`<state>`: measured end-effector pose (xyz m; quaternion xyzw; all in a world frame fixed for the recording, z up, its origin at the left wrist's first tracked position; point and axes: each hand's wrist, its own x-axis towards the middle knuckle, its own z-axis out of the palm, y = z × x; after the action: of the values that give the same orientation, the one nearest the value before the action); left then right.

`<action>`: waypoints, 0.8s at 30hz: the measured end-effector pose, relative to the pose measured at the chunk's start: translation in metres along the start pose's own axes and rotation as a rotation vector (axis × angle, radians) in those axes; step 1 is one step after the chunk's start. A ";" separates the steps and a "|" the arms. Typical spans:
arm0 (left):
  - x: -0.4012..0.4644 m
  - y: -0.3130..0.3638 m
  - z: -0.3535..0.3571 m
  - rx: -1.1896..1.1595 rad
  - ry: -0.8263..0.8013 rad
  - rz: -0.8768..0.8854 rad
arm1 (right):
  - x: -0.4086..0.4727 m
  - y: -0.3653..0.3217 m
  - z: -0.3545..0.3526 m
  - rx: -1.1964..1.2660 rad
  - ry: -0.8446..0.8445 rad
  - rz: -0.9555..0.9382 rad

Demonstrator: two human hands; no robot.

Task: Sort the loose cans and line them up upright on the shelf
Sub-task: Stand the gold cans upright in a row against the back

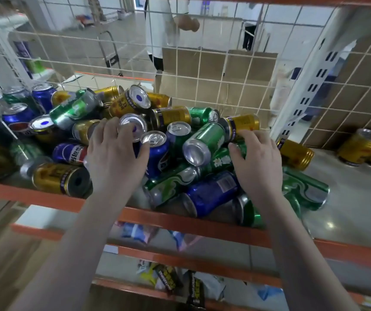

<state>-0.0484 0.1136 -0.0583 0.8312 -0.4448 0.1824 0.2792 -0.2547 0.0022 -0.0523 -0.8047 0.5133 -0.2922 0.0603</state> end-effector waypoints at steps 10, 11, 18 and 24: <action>0.058 -0.104 -0.012 -0.020 -0.018 0.148 | 0.006 -0.112 0.043 -0.008 0.110 0.066; 0.064 -0.113 -0.013 -0.013 -0.020 0.168 | 0.007 -0.120 0.046 -0.012 0.116 0.073; 0.103 -0.175 -0.027 -0.029 -0.099 0.199 | 0.022 -0.186 0.084 -0.018 0.064 0.063; 0.119 -0.198 -0.030 -0.084 -0.141 0.185 | 0.061 -0.207 0.090 -0.004 -0.102 0.001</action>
<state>0.1801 0.1452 -0.0289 0.7850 -0.5454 0.1296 0.2637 -0.0250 0.0277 -0.0195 -0.8184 0.5104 -0.2499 0.0850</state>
